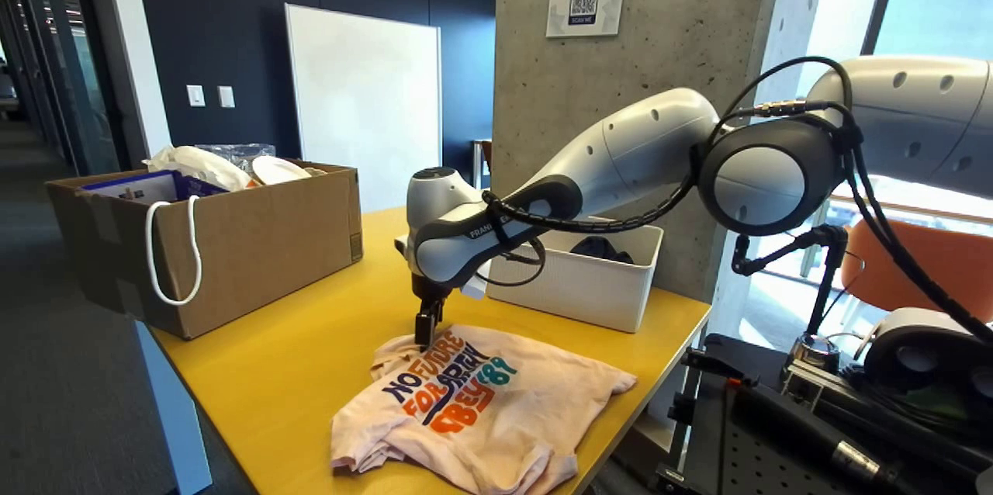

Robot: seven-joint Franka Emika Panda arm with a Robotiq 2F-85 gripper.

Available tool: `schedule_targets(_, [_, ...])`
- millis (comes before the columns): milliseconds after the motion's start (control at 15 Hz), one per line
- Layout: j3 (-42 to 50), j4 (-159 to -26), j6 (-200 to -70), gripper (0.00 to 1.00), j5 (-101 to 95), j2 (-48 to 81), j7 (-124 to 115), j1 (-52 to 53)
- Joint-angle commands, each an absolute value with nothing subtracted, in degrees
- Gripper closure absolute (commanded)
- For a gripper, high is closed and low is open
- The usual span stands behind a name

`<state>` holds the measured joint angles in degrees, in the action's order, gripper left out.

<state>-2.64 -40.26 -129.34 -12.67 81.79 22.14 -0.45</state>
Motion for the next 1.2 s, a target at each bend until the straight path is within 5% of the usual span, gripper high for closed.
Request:
schedule_targets(0, [-2.39,-40.06,-129.52,0.0,-12.63,82.34,23.21,-2.41])
schedule_targets(1133, [-0.04,-56.89,-141.99,0.0,-13.22,69.84,21.49,-7.5])
